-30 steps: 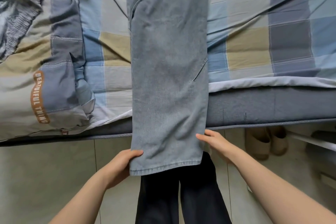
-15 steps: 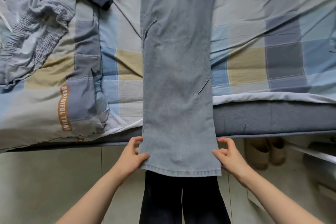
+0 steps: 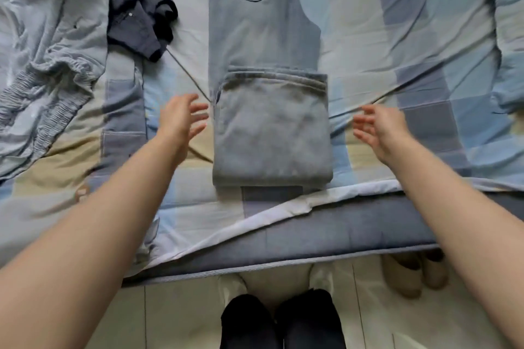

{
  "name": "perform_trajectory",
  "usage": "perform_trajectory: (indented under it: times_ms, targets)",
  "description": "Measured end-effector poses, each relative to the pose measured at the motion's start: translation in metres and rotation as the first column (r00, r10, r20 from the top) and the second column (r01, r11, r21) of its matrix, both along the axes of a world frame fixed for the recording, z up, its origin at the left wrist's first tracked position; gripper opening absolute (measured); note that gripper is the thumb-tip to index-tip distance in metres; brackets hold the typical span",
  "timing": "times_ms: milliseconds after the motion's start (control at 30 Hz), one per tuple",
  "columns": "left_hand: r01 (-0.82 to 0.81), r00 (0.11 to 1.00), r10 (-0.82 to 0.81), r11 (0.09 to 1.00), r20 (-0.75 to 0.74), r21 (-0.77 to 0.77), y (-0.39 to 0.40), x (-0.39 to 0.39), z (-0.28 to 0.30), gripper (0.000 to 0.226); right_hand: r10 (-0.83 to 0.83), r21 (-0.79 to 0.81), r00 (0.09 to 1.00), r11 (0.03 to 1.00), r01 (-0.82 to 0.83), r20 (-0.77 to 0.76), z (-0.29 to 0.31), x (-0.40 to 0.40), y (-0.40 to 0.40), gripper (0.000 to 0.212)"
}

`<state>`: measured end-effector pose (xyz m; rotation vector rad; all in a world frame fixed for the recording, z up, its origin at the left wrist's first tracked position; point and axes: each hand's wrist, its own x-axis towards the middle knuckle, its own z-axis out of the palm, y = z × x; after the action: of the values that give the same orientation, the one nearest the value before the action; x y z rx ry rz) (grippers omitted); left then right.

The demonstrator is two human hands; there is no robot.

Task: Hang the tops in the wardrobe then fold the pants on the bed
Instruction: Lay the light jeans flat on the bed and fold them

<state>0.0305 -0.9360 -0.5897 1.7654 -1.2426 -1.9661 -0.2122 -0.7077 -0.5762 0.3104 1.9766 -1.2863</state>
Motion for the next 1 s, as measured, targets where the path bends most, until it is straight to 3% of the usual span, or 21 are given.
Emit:
perform_trajectory:
  times_ms: [67,133,233,400,467,533,633,733,833,933,1000]
  targets:
    - [0.068,0.962,-0.066,0.998,0.267,0.002,0.026,0.007,-0.037,0.006,0.146,0.146,0.978,0.975,-0.168,0.15,-0.043,0.019,0.011,0.025]
    - [0.206,0.897,-0.222,0.975,0.382,0.082,0.057,0.019,-0.062,0.03,0.284,0.247,0.925,0.905,-0.345,0.253,-0.073,0.041,0.024,0.042]
    - [0.294,0.889,-0.294,0.954,0.352,0.054,0.082,0.028,-0.081,0.045,0.33,0.234,0.913,0.893,-0.384,0.24,-0.1,0.058,0.035,0.032]
    - [0.392,0.868,-0.356,0.919,0.346,-0.035,0.079,0.042,-0.09,0.014,0.469,0.265,0.883,0.849,-0.458,0.021,-0.11,0.065,0.042,0.012]
    - [0.385,0.893,-0.352,0.92,0.279,-0.072,0.078,0.056,-0.086,0.01,0.44,0.176,0.894,0.89,-0.421,-0.089,-0.104,0.064,0.046,0.026]
    - [0.346,0.916,-0.324,0.937,0.237,-0.055,0.085,0.073,-0.082,0.02,0.43,0.157,0.897,0.898,-0.412,-0.106,-0.099,0.069,0.061,0.033]
    - [0.315,0.908,-0.323,0.946,0.265,0.073,0.103,0.097,-0.08,0.023,0.557,0.257,0.83,0.798,-0.545,0.03,-0.105,0.083,0.086,0.032]
    - [0.231,0.939,-0.251,0.967,0.237,0.112,0.115,0.104,-0.082,0.02,0.418,0.282,0.906,0.863,-0.419,0.067,-0.106,0.09,0.084,0.016]
    - [0.212,0.949,-0.216,0.976,0.229,0.042,0.124,0.106,-0.079,0.019,0.221,0.253,0.971,0.938,-0.238,0.094,-0.102,0.099,0.084,0.038]
    - [0.282,0.929,-0.296,0.955,0.221,0.091,0.141,0.118,-0.067,0.023,0.219,0.285,0.969,0.927,-0.242,0.111,-0.088,0.111,0.101,0.036]
    - [0.355,0.902,-0.371,0.928,0.221,0.113,0.155,0.135,-0.06,0.04,0.252,0.314,0.957,0.905,-0.285,0.141,-0.076,0.118,0.116,0.031]
